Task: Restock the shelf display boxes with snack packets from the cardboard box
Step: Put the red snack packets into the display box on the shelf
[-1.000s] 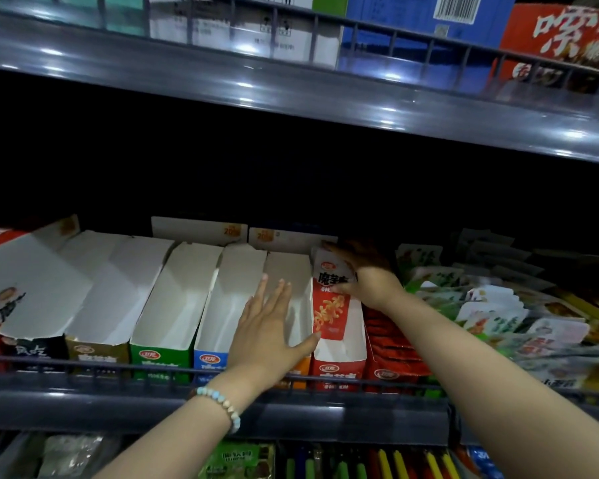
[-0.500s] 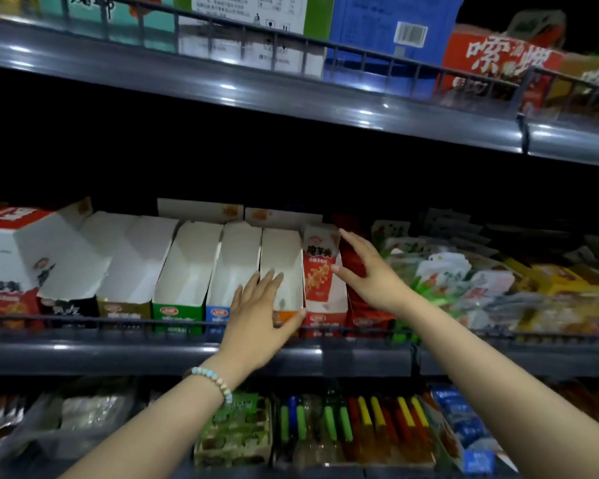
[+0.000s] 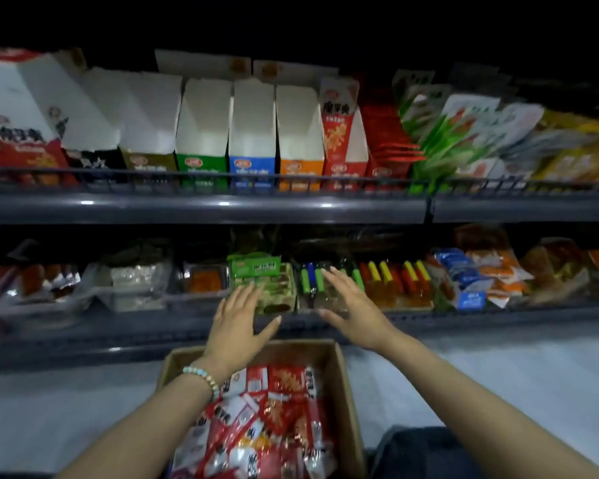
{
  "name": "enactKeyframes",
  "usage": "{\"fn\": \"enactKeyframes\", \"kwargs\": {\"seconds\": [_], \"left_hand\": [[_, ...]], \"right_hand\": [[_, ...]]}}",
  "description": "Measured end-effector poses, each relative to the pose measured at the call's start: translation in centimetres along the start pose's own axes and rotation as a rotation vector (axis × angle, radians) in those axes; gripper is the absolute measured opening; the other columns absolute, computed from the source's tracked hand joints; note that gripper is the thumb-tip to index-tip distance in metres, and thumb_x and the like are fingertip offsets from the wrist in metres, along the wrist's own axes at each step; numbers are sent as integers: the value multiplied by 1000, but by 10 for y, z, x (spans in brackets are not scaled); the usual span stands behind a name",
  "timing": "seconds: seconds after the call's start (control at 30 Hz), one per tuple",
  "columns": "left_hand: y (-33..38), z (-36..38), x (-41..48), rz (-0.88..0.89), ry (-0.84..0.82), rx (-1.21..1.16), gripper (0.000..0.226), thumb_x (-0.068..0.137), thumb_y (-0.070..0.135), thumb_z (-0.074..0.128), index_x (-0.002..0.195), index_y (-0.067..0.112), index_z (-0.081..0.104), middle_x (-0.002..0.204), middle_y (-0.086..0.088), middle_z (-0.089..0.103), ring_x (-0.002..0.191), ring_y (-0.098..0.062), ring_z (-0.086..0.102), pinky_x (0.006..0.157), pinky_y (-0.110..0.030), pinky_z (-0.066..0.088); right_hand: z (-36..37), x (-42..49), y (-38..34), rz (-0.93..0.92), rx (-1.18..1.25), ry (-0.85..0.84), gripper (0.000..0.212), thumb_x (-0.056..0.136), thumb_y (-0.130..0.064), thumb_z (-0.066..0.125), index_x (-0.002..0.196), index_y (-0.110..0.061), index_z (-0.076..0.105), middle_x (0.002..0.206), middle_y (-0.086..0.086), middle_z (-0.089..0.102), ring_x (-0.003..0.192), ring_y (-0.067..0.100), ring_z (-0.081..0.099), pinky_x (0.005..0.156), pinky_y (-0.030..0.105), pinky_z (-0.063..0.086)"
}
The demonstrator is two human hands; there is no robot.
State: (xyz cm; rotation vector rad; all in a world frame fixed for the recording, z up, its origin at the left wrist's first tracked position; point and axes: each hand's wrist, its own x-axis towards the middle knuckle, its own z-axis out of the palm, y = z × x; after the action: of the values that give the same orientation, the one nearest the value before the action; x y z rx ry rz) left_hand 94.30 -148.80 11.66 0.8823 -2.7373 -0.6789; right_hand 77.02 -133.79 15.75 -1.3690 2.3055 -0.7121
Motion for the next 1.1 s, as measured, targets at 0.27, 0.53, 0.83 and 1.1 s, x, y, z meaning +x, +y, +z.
{"fn": "enactKeyframes", "kwargs": {"seconds": [0.27,0.53,0.83,1.1], "left_hand": [[-79,64,-55,-201,-228,6,76,92,55,47,151,14,22,158,-4,21,145,-20,19,119,-38,17],[-123,103,-82,-376,-402,-71,72,93,55,44,152,26,15,159,2,16,146,-19,17,117,-41,23],[-137,136,-69,-404,-544,-52,74,96,57,34,153,26,0,160,7,-7,148,-16,-1,118,-41,8],[-152,165,-40,-426,-631,-33,71,96,61,22,153,27,-5,159,5,-17,145,-14,-17,119,-39,-4]], "right_hand": [[130,-19,48,261,61,-227,72,92,-35,59,151,-22,19,159,1,15,146,19,12,116,28,8],[202,-24,69,615,460,-311,68,89,-23,65,146,-12,29,147,8,34,137,26,34,112,33,31],[233,-11,98,816,652,-172,69,87,-42,63,145,-21,32,147,3,35,133,30,40,109,48,35],[253,16,127,831,586,-136,62,96,-52,39,150,-27,21,160,-4,6,147,24,9,118,49,13]]}}
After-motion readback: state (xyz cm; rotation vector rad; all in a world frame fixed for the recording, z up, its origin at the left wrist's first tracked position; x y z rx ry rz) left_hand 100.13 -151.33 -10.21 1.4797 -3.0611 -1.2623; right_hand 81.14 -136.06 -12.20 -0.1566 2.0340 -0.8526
